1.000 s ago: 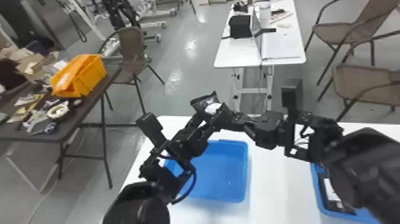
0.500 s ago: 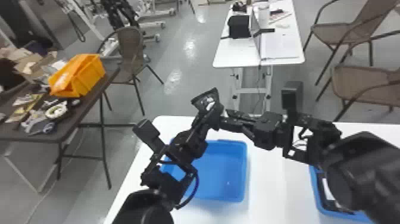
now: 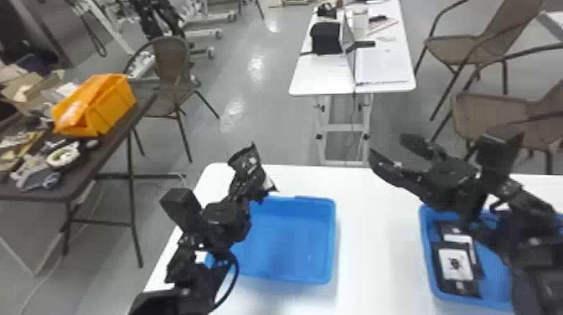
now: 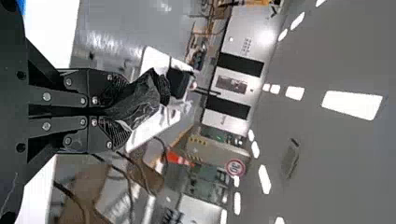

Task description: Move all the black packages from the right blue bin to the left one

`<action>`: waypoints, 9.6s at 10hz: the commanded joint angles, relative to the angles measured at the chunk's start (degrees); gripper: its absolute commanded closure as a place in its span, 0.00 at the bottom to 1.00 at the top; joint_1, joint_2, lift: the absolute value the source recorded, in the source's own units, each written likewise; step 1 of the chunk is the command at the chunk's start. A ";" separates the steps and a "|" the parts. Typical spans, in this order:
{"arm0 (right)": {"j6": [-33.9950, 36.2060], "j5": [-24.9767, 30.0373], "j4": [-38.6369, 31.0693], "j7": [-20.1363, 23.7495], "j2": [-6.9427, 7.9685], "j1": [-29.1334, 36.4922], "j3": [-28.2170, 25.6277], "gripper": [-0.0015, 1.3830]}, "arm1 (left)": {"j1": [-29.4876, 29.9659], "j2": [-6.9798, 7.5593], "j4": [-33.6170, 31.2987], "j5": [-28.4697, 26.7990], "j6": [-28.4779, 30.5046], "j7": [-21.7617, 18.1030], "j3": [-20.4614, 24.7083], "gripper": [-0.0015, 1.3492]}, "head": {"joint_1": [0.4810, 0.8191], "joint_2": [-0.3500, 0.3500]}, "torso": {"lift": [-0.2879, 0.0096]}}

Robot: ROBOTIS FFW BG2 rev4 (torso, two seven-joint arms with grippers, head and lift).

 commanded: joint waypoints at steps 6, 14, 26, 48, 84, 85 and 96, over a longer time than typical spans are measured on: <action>2.85 2.54 -5.95 -2.25 -0.99 10.05 -7.00 0.23 | 0.37 -0.15 12.38 -16.02 -17.11 -1.23 0.79 0.00 | 0.63 0.66 | 0.97; 9.70 5.70 -6.04 -6.56 -0.81 19.02 -15.44 0.23 | 11.35 -0.15 -8.45 -3.19 -14.29 4.57 2.72 0.08 | 0.63 0.63 | 0.97; 13.66 7.02 15.14 -5.95 0.15 7.33 -11.13 0.22 | 11.00 -0.15 -7.57 -1.43 -14.73 5.18 1.05 0.08 | 0.63 0.63 | 0.97; 16.21 -5.46 -2.35 5.48 -3.36 -6.21 4.51 0.93 | 3.80 0.09 -9.24 14.04 1.00 2.37 -2.90 0.08 | 0.63 0.76 | 0.97; 2.23 0.34 -5.51 -4.89 -1.78 14.45 -12.01 0.28 | 7.75 -0.15 0.51 0.59 -22.91 3.78 1.31 0.17 | 0.63 0.64 | 0.97; 2.14 1.40 -4.72 -5.59 -1.78 15.77 -13.50 0.28 | 9.33 -0.15 -0.63 2.79 -23.79 7.20 0.70 0.17 | 0.63 0.65 | 0.97; 1.88 11.24 26.74 -5.15 -2.31 1.44 -12.80 0.28 | 9.16 -0.15 -1.42 4.81 -21.94 7.73 -1.15 0.17 | 0.63 0.54 | 0.97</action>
